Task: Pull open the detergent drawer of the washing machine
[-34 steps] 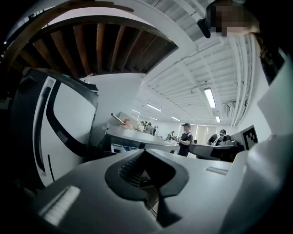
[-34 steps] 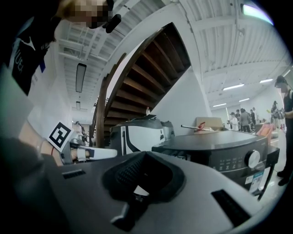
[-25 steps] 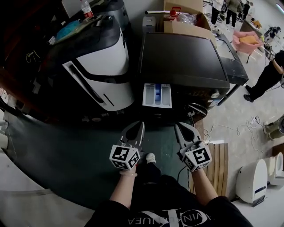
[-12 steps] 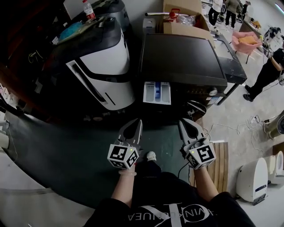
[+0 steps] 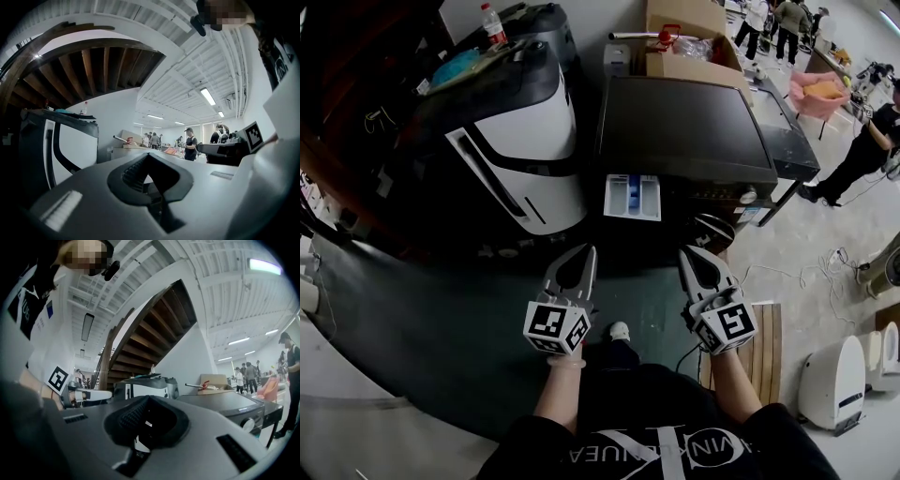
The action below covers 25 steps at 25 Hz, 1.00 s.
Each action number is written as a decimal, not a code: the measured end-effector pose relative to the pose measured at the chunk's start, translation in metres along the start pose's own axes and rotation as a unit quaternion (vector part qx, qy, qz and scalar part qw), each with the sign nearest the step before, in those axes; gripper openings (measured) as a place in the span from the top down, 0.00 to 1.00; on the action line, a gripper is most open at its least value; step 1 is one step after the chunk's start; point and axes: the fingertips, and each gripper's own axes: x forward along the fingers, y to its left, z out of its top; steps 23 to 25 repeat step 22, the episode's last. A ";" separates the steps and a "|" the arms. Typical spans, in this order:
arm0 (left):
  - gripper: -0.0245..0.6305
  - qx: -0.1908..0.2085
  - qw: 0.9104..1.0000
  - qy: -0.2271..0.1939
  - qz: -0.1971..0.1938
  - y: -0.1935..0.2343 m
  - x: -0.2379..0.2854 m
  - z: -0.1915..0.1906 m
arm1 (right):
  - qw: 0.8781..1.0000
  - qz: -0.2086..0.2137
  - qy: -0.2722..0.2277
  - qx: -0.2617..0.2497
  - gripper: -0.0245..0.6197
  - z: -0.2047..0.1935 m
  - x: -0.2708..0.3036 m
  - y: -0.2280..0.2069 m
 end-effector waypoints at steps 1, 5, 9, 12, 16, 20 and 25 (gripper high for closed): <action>0.95 0.002 1.000 -0.002 0.001 0.000 0.000 0.002 | 1.000 0.000 -0.001 -0.001 0.95 0.001 0.000 0.001; 0.95 0.006 1.000 -0.005 0.001 0.000 0.000 0.006 | 1.000 0.001 -0.001 -0.005 0.95 0.002 0.000 0.002; 0.95 0.006 1.000 -0.004 -0.001 -0.001 0.000 0.007 | 1.000 -0.001 -0.006 0.006 0.95 0.009 0.003 0.004; 0.95 0.009 1.000 -0.005 0.000 0.001 0.001 0.009 | 1.000 0.001 -0.007 0.001 0.95 0.007 0.004 0.004; 0.95 0.007 1.000 -0.006 0.003 0.002 0.002 0.010 | 1.000 0.002 -0.007 -0.001 0.95 0.007 0.005 0.003; 0.95 0.009 1.000 -0.006 0.004 0.003 0.004 0.009 | 1.000 0.002 -0.009 -0.002 0.95 0.006 0.006 0.001; 0.95 0.009 1.000 -0.006 0.004 0.004 0.006 0.008 | 1.000 0.002 -0.012 0.004 0.95 0.006 0.008 0.001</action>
